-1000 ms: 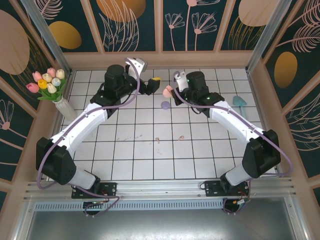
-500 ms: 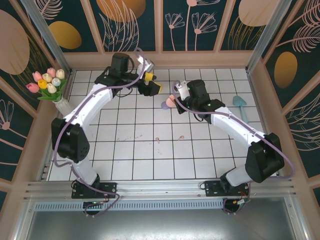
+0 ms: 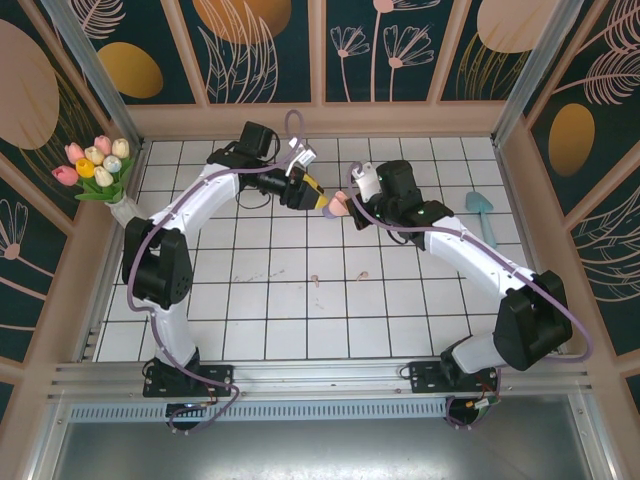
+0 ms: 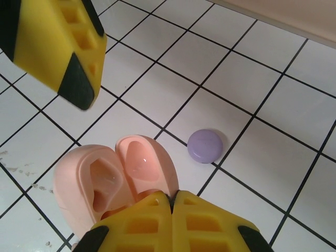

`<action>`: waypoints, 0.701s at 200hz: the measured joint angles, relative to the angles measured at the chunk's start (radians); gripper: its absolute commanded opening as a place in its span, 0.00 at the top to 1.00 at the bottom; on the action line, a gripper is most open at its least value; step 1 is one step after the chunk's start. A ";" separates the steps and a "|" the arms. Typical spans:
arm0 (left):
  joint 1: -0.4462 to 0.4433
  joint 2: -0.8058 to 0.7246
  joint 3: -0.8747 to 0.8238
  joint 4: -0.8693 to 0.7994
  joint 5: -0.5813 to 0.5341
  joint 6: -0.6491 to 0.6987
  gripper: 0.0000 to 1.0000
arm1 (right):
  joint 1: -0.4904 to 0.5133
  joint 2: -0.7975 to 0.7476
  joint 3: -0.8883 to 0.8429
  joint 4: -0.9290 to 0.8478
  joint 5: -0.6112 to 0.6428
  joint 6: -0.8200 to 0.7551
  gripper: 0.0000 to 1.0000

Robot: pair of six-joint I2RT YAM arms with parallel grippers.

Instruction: Insert the wireless bluetooth earbuds into the charging case

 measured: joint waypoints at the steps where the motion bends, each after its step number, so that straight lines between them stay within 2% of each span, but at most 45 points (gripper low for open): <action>1: 0.000 0.001 0.000 -0.002 0.004 0.001 0.37 | 0.000 0.000 0.000 0.000 -0.001 0.000 1.00; 58: -0.004 0.043 0.003 -0.064 0.066 0.044 0.39 | 0.000 0.001 0.006 -0.001 -0.043 0.000 1.00; 140: -0.037 0.091 0.036 -0.093 0.077 0.059 0.43 | 0.003 0.027 0.027 0.000 -0.081 0.000 1.00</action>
